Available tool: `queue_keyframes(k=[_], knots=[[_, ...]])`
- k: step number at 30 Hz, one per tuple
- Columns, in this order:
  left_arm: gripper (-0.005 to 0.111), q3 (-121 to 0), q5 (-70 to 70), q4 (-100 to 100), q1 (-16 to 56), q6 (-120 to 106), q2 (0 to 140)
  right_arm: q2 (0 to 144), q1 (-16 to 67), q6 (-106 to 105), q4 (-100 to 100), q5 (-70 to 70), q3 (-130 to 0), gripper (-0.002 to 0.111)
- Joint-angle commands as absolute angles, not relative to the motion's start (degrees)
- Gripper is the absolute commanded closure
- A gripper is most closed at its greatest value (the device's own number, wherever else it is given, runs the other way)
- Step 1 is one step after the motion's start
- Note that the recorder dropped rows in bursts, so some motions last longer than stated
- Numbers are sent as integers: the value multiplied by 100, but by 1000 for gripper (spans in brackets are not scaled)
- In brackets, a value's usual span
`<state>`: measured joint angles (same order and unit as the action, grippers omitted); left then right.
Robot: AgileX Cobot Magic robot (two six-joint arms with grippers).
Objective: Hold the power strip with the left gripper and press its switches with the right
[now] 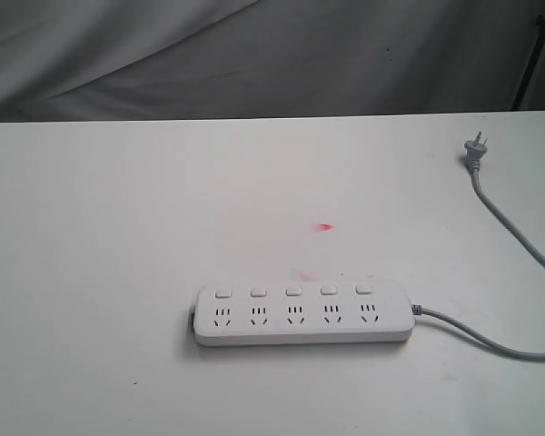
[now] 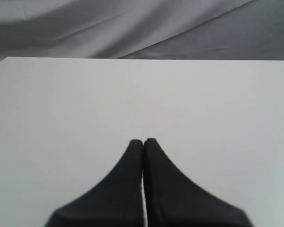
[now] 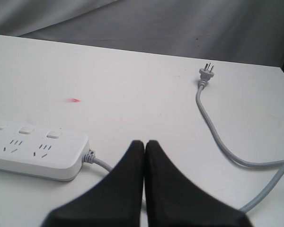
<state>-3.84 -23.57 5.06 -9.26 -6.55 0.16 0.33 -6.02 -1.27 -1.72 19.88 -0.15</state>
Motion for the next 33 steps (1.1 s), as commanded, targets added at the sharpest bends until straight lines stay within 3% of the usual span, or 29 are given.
queue_keyframes(k=[1, 15, 33], knots=[[107, -857, -2582, 544, -936, -654, 0, 0, -584, -121, -225, 1981, 0, 108], [107, -1869, -3166, 591, -936, -654, 29, 0, -584, -121, -225, 1981, 0, 108], [107, -3744, -4230, 591, -936, -654, 3114, 0, -584, -121, -225, 1981, 0, 108]])
